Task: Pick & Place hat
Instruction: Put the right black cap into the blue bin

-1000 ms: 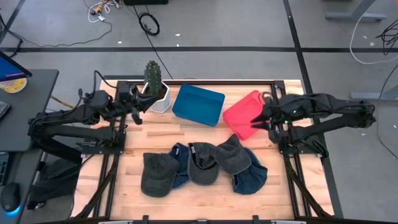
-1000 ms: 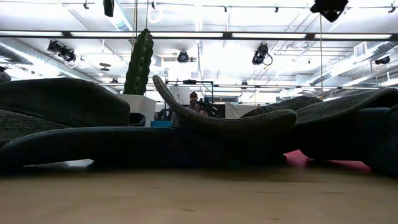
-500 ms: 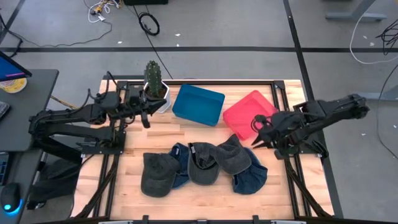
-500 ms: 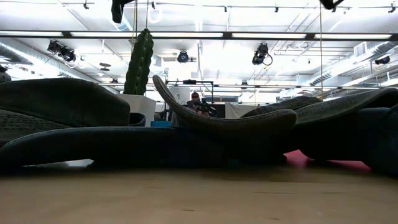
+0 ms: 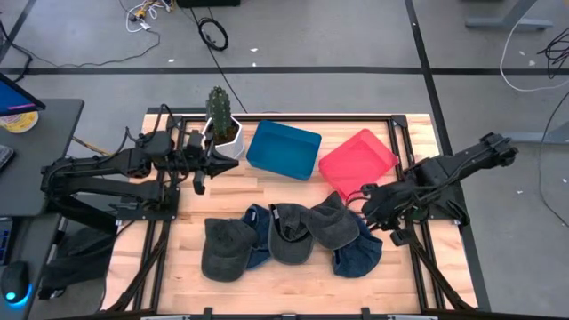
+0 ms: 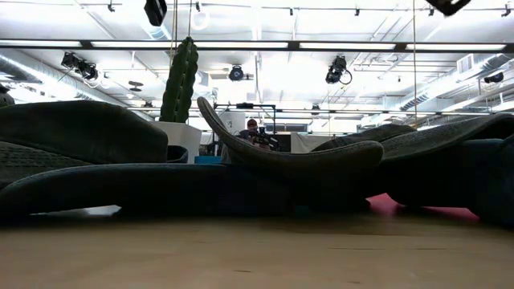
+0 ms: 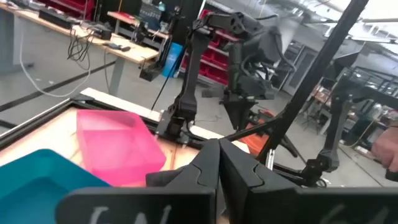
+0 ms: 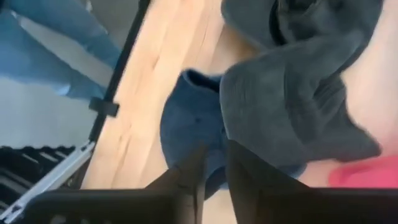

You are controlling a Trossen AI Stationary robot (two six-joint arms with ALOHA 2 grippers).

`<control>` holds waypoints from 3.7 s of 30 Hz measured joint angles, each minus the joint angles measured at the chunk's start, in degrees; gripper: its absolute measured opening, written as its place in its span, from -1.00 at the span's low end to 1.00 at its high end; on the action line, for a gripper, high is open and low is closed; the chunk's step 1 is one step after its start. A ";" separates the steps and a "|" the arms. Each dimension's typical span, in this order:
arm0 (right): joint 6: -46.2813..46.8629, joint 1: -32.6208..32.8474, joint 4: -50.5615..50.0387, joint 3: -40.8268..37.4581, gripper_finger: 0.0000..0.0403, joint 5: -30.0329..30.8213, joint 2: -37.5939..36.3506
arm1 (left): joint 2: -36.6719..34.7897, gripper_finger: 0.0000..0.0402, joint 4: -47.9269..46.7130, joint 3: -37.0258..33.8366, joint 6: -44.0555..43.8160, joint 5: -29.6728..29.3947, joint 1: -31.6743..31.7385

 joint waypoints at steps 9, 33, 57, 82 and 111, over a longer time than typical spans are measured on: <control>-5.62 3.59 1.28 -2.74 0.06 3.07 3.36 | 0.07 -0.97 -0.36 0.00 0.06 0.00 0.00; 7.79 19.93 5.95 -3.24 0.31 31.50 19.10 | 0.07 -0.96 -1.58 0.00 0.20 -1.73 0.00; 12.80 21.55 9.61 -9.37 0.31 36.48 22.42 | 0.07 -0.95 -1.54 0.00 0.20 -1.77 0.00; 11.95 18.09 23.44 -16.68 0.11 48.40 22.42 | 0.07 -0.95 -1.61 0.00 0.02 -1.77 0.00; -9.82 10.16 12.64 -2.52 -0.98 54.34 12.95 | 0.07 -0.95 -1.50 0.00 0.07 -1.77 -0.02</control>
